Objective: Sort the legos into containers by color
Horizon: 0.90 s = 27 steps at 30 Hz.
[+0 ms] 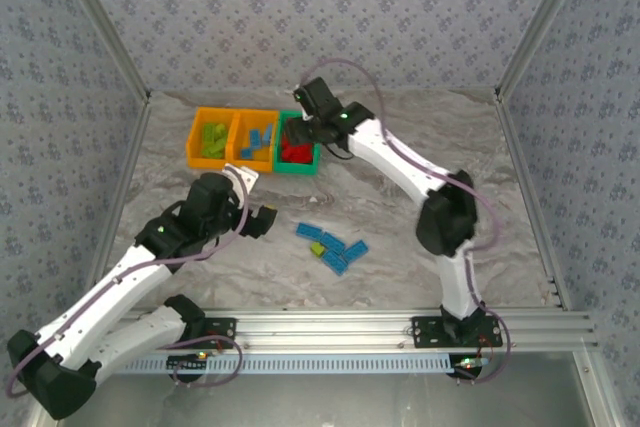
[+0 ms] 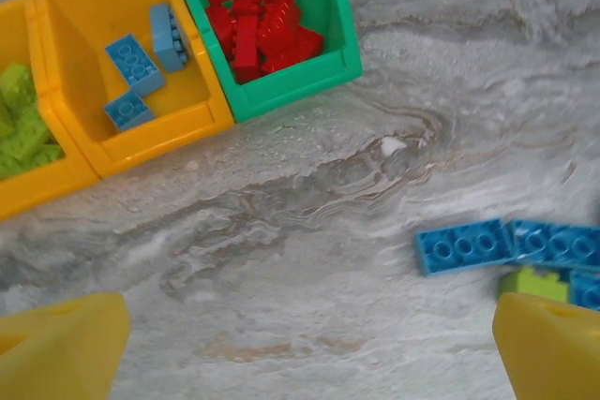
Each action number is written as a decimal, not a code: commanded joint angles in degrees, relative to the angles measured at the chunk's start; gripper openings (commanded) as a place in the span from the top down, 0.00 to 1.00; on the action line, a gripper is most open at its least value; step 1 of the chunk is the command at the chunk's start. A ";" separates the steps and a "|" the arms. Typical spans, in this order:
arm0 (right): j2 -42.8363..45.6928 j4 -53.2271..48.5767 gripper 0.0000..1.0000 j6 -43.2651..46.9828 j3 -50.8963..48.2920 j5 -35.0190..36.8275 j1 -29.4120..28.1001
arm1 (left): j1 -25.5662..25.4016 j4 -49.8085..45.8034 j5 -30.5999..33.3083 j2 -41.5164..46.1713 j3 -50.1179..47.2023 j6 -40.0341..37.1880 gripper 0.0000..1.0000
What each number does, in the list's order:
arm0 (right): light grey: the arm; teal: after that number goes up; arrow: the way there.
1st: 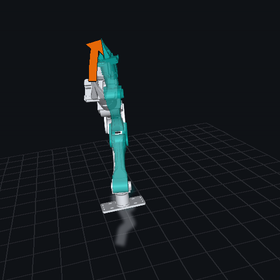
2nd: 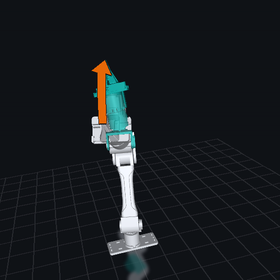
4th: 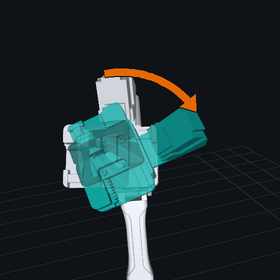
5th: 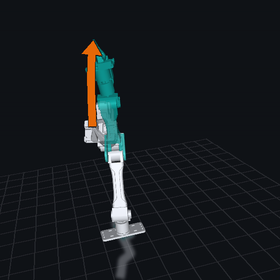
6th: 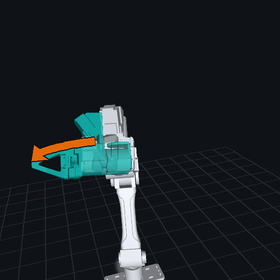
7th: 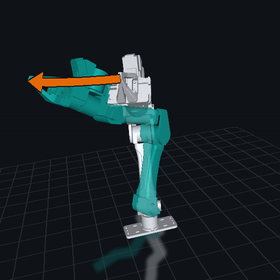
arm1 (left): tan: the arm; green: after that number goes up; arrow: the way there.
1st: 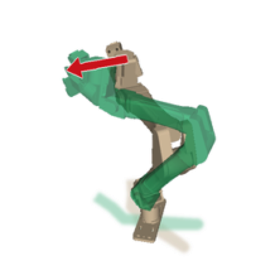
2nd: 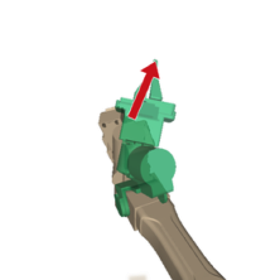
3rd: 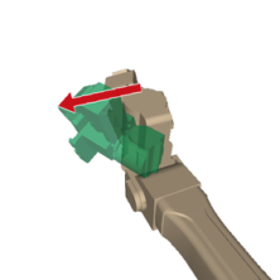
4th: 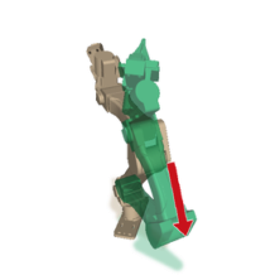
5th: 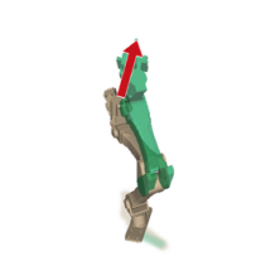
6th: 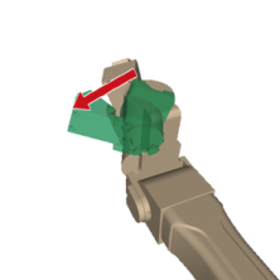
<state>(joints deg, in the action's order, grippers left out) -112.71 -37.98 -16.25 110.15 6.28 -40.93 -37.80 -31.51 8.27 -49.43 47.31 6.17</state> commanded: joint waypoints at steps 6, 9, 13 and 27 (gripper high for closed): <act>32.55 -2.48 0.19 -0.71 -26.39 -1.46 -2.58 | -0.19 3.96 -6.01 -4.28 -3.57 46.57 0.08; 41.32 -2.57 0.17 -5.80 -35.28 0.62 -3.30 | -3.29 8.11 -6.48 -8.12 -5.47 57.93 0.11; 49.59 -1.94 0.14 -12.14 -45.50 3.18 -3.84 | -9.29 6.18 -1.87 -16.62 -2.34 70.41 0.17; 50.13 -5.91 0.11 -14.87 -47.48 6.97 -2.93 | -11.97 5.01 -9.08 -45.57 13.22 73.17 0.15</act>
<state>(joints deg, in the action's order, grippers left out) -62.67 -43.51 -30.00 62.41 11.84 -43.90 -49.54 -24.77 -0.82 -93.49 58.63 76.82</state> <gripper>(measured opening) 0.888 0.849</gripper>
